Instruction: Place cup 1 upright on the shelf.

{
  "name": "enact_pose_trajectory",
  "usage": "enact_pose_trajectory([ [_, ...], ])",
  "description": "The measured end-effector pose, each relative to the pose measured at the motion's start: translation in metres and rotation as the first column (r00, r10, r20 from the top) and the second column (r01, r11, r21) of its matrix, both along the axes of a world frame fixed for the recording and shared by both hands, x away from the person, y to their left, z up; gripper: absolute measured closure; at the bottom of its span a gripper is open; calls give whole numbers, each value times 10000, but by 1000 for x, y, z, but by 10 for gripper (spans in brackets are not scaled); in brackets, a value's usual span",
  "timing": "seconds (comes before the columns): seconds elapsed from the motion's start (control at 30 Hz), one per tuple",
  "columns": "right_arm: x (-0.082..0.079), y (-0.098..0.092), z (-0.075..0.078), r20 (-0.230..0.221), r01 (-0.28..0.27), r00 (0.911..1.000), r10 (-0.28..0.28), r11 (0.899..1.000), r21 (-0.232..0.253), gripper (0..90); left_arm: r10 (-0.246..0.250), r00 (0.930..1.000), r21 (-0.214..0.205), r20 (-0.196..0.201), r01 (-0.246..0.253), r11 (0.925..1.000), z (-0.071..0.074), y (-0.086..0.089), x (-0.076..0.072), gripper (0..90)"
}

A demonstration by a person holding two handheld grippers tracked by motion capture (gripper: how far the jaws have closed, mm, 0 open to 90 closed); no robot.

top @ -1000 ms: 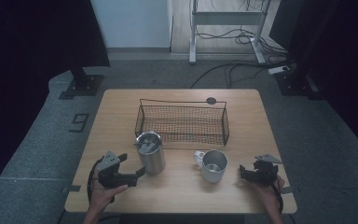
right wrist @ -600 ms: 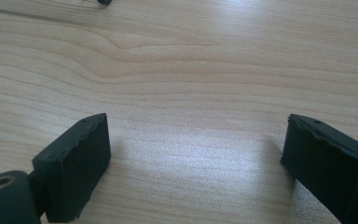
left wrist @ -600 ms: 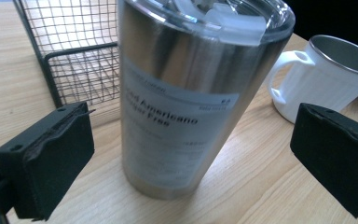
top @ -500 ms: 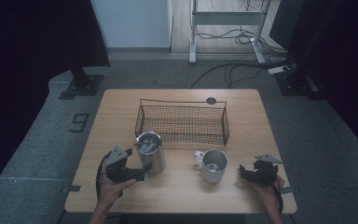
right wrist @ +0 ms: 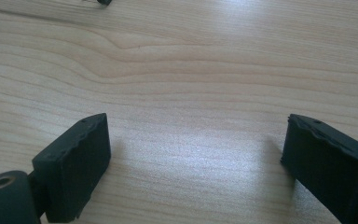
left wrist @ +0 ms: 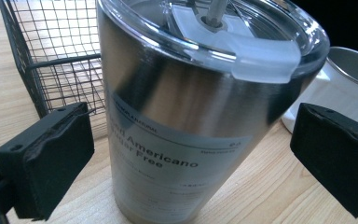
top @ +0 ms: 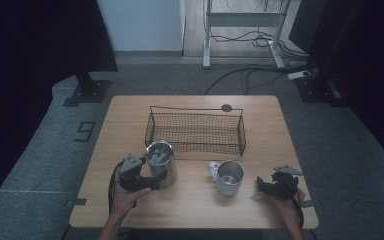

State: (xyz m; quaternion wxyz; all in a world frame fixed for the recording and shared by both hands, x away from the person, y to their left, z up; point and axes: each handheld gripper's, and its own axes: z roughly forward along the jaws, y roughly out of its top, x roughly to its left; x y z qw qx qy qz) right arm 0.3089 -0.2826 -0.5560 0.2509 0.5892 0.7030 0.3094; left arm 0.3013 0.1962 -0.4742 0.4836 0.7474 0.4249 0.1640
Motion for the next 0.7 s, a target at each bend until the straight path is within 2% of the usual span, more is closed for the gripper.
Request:
enact_pose_trajectory([
  [0.23,0,0,0,-8,8,10000,-8,10000,10,74,-21,10000,242,11,21,9997,-2,-7,8,1],
  [0.43,0,0,0,1,-8,10000,8,10000,10,76,142,9999,183,-70,-141,9997,-6,-14,15,5],
  [0.7,0,0,0,2,11,10000,-11,10000,17,79,124,9997,217,216,-128,9997,-11,-19,22,0],
])
